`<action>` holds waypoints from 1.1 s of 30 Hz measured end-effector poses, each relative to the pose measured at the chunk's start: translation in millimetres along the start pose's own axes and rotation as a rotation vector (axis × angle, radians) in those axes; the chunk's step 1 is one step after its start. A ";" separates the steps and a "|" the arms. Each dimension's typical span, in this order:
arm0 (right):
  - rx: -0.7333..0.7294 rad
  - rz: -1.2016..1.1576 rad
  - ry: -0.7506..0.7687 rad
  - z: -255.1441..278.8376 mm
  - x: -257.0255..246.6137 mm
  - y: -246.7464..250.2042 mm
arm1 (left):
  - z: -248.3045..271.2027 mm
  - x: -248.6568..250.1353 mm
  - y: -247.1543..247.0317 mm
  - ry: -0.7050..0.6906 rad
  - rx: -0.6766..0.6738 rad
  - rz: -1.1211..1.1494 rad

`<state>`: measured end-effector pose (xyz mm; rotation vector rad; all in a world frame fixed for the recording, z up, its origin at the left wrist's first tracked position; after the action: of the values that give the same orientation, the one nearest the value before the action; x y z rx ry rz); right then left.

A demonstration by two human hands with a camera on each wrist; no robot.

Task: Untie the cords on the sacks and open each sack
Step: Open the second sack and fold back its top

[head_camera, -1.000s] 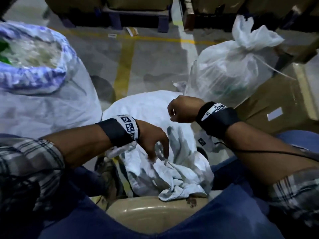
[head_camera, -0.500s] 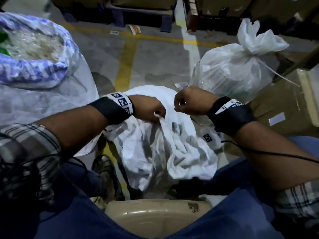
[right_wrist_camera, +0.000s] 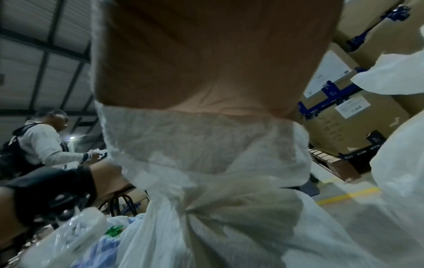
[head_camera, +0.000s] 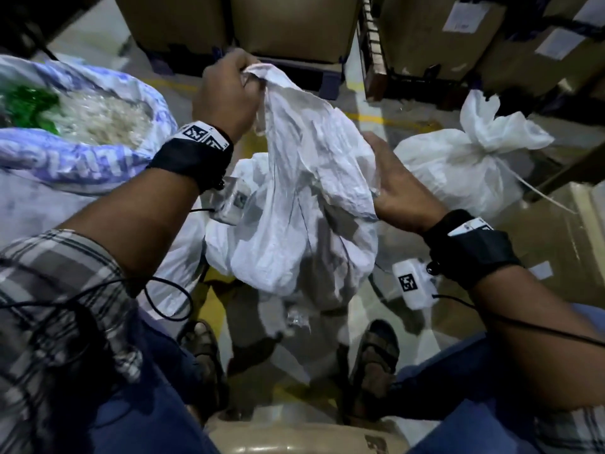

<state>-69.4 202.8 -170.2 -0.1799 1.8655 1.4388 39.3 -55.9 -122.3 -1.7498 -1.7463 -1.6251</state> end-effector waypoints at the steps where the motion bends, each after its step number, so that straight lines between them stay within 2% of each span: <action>1: 0.096 -0.175 -0.005 -1.7 -4.2 6.8 | -2.7 3.7 6.8 -0.007 0.033 0.020; 2: 0.208 -0.320 0.006 -0.9 -8.0 14.7 | -3.7 6.3 12.6 -0.015 0.074 0.043; 3: 0.302 -0.355 0.059 -7.3 -21.5 20.7 | -9.6 7.9 27.5 -0.031 0.122 0.062; 5: 0.366 -0.023 0.197 -4.6 -39.0 22.5 | -11.5 14.2 36.1 -0.057 0.163 0.111; 7: 0.307 0.432 0.305 -8.4 -52.0 -2.7 | -12.7 20.9 52.1 -0.101 0.217 0.142; 9: 0.207 0.624 0.217 -16.8 -47.1 -25.9 | -13.3 26.2 70.0 -0.140 0.292 0.136; 10: 0.200 0.651 0.170 -22.2 -46.3 -29.2 | -15.1 28.2 78.4 -0.155 0.323 0.127; 12: 0.277 0.662 0.148 -34.9 -52.9 -16.5 | -19.8 30.9 92.0 -0.168 0.365 0.080; 15: 0.551 0.506 0.139 -51.3 -56.9 38.4 | -22.3 33.7 108.9 -0.189 0.376 0.003; 17: 0.664 0.461 0.138 -58.1 -56.1 65.1 | -19.4 48.5 108.2 -0.321 0.261 -0.009; 20: 0.641 0.573 0.224 -66.1 -65.5 62.5 | 2.6 79.7 68.1 -0.609 -0.208 -0.155; 21: 0.626 0.604 0.255 -68.1 -68.1 56.5 | 12.9 81.7 49.9 -0.630 -0.398 -0.178; 22: 0.614 0.613 0.275 -71.0 -69.9 50.4 | 20.0 78.2 33.7 -0.563 -0.563 -0.173; 24: 0.606 0.602 0.293 -77.2 -69.7 45.2 | 33.3 67.9 6.0 -0.370 -0.730 -0.158; 25: 0.603 0.584 0.280 -81.9 -67.0 45.5 | 36.2 62.7 -6.1 -0.330 -0.736 -0.209; 27: 0.593 0.529 0.230 -88.1 -60.2 50.3 | 46.5 62.6 -28.6 -0.413 -0.732 -0.321; 30: 0.646 0.462 0.223 -83.8 -58.8 66.4 | 61.9 63.2 -47.0 -0.472 -0.739 -0.284; 31: 0.669 0.454 0.233 -80.9 -60.6 73.6 | 58.5 60.6 -46.5 -0.475 -0.673 -0.299; 33: 0.665 0.481 0.282 -75.1 -69.4 80.9 | 38.7 52.7 -32.9 -0.467 -0.407 -0.534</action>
<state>-99.3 143.2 -58.1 0.4398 2.6422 1.0271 18.8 14.0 -115.1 -2.0994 -2.3957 -2.0136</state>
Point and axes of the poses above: each hand's wrist, its own z-axis away from the middle knuckle, its own y-axis out of the back of the hand, x = y × z, the point moved 9 cm from there along -z, towards the middle knuckle, and after that the axes turned 5 degrees about z, right-handed, at the moved point
